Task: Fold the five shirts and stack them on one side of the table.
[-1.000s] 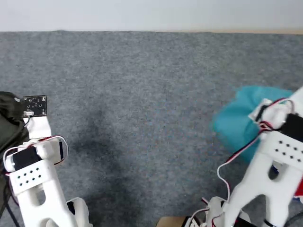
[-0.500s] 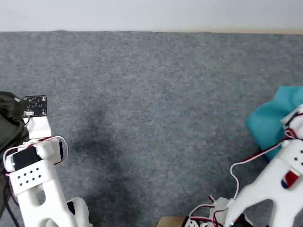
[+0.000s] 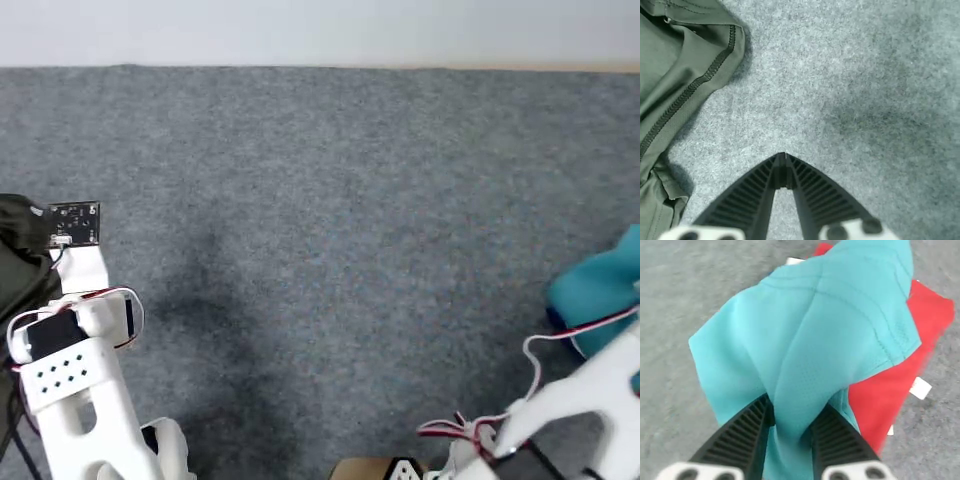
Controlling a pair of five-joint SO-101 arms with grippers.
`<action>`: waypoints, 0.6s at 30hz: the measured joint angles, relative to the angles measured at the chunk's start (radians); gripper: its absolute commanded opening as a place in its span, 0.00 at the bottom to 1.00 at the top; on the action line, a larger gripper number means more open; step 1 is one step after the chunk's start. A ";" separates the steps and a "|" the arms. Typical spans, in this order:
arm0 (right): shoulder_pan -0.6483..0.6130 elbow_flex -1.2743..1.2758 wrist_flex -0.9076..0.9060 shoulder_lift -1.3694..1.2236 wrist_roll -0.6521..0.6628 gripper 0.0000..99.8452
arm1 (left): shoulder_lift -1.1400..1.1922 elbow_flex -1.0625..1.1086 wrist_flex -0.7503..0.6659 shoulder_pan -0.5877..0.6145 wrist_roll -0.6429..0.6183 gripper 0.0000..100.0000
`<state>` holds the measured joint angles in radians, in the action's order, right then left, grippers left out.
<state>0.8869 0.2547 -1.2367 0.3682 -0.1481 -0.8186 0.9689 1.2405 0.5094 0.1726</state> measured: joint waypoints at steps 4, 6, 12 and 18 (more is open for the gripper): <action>0.044 0.000 0.058 -0.071 0.014 0.01 | 0.000 0.000 0.000 0.000 0.000 0.00; 0.061 0.000 0.078 -0.103 0.032 0.01 | 0.000 0.000 0.000 0.000 0.000 0.00; 0.106 0.000 0.129 -0.166 0.071 0.01 | 0.000 0.000 0.000 0.000 0.000 0.00; 0.144 0.000 0.207 -0.235 0.132 0.01 | 0.000 0.000 0.000 0.000 0.000 0.00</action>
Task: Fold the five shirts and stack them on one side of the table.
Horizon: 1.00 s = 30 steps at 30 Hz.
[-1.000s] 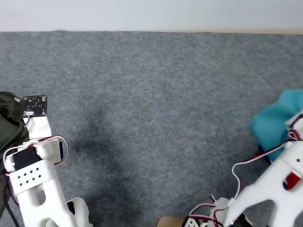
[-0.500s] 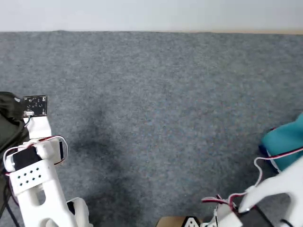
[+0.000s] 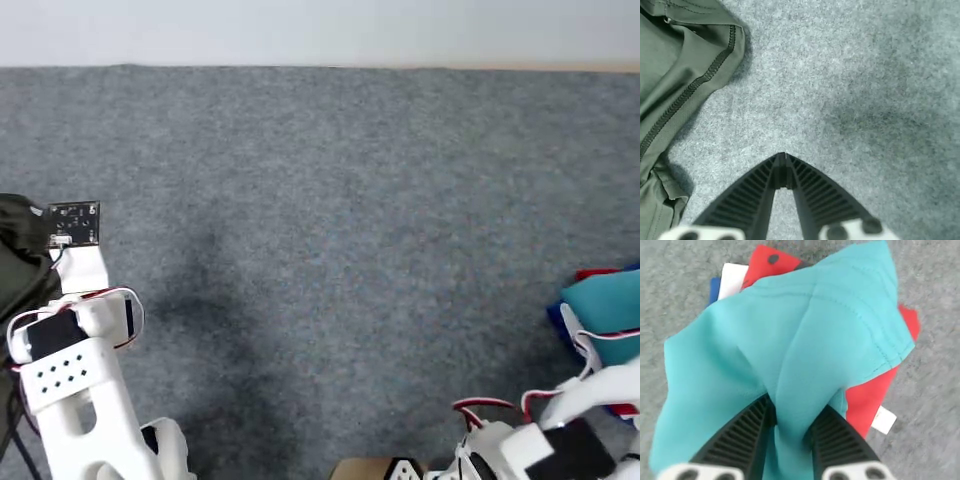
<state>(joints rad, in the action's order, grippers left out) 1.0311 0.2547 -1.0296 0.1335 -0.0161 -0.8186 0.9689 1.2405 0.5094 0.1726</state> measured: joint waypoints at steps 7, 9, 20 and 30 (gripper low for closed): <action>0.015 0.000 0.012 -0.046 0.052 0.15 | 0.000 0.000 0.000 0.000 0.000 0.00; 0.028 0.000 0.012 -0.046 0.055 0.28 | 0.000 0.000 0.000 0.000 0.000 0.00; 0.054 -0.144 -0.193 0.054 0.055 0.39 | 0.000 0.000 0.000 0.000 0.000 0.00; -0.081 -0.155 -0.204 0.163 0.055 0.04 | 0.000 0.000 0.000 0.000 0.000 0.00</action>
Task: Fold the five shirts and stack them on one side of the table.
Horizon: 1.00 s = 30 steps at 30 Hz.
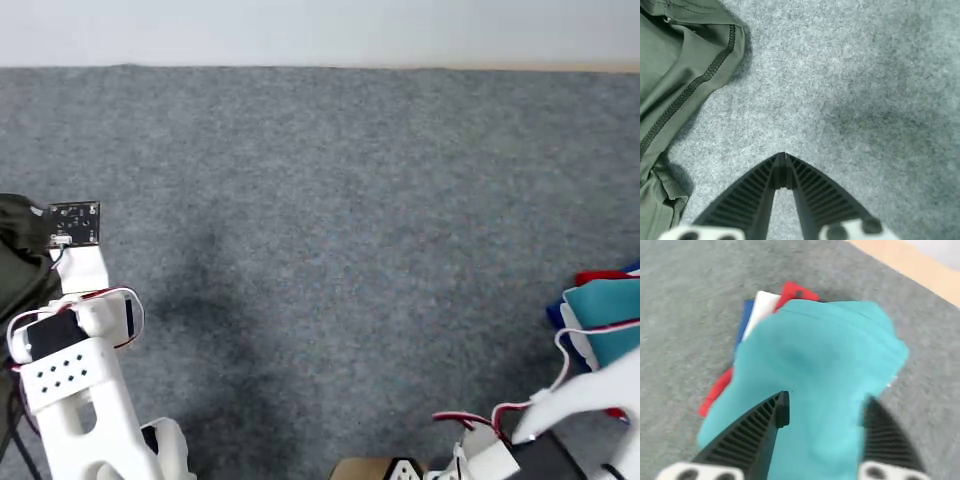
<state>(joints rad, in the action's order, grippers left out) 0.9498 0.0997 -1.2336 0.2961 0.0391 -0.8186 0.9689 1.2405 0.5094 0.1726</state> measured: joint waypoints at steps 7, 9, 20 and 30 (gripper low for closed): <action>-0.020 -0.002 0.169 -0.153 0.000 0.01 | 0.000 0.000 0.015 0.000 0.000 0.00; -0.020 -0.002 0.232 -0.222 0.000 0.01 | 0.000 0.000 0.015 0.000 0.000 0.00; -0.017 -0.002 0.425 -0.629 0.003 0.01 | 0.000 0.000 0.015 0.000 0.000 0.00; -0.014 -0.081 0.333 -0.502 0.003 0.01 | 0.000 0.000 0.015 0.000 0.000 0.00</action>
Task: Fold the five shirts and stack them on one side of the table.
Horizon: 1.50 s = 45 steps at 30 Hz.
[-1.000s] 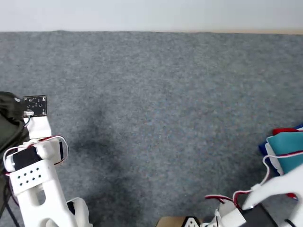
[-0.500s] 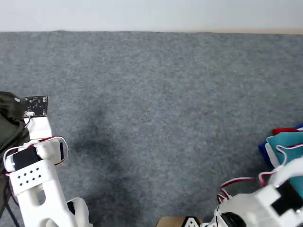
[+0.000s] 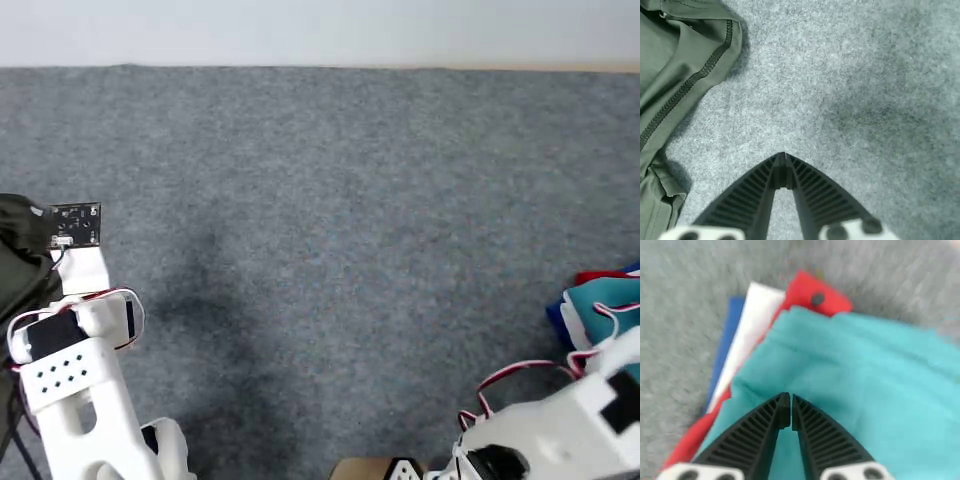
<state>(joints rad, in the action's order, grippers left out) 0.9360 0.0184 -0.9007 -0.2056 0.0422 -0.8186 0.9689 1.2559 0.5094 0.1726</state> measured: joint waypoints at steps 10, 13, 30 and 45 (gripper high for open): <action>0.038 -0.002 -0.164 0.199 0.147 0.01 | 0.000 0.000 0.018 0.000 0.000 0.00; 0.078 0.032 -0.184 0.201 0.173 0.01 | 0.000 0.000 0.034 0.000 0.000 0.00; 0.215 0.127 -0.006 0.032 0.336 0.01 | 0.000 0.000 0.040 0.000 0.000 0.00; 0.095 0.071 -0.322 0.466 0.336 0.01 | 0.000 -0.138 0.103 0.000 0.000 0.00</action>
<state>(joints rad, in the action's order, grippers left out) 1.0311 0.0890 -1.2229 0.2608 0.3782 -0.8186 0.8309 1.3587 0.5094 0.1726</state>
